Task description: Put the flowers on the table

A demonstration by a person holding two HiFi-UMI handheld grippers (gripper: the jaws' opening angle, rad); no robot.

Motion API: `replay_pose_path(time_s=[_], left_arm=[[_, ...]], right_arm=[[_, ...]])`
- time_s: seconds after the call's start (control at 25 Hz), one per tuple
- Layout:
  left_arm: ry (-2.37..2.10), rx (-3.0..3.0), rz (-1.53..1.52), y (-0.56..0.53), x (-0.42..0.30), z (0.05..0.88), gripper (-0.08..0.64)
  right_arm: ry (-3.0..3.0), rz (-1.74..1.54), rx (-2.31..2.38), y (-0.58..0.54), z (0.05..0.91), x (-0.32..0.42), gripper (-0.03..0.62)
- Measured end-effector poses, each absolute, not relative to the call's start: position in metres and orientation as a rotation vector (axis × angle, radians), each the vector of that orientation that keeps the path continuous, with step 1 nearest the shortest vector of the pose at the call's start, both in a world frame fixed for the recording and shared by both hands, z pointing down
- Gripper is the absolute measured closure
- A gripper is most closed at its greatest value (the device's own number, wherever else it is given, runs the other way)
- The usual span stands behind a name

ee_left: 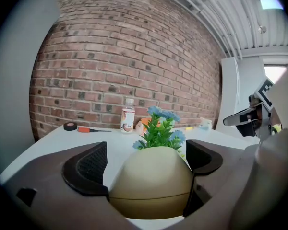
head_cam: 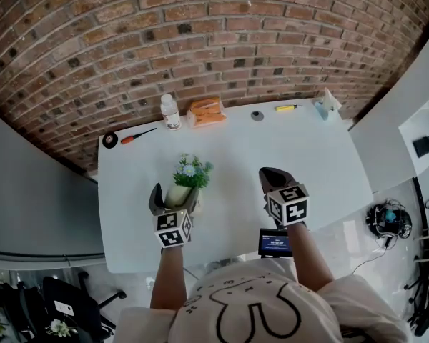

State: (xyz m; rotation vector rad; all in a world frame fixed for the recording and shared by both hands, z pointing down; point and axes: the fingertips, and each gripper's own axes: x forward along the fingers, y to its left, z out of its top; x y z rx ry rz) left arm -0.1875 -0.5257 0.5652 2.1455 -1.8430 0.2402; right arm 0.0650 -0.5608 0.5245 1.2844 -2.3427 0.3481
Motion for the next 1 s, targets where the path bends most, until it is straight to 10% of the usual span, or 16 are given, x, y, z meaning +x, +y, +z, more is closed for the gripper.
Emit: replay_pose_path(time_s=[1.0], left_arm=[[-1.734, 2.055, 0.483, -0.464, -0.169, 0.63, 0.044]], right_arm=[[-2.356, 0.332, 1.254, -0.533, 0.521, 0.07, 0.572]])
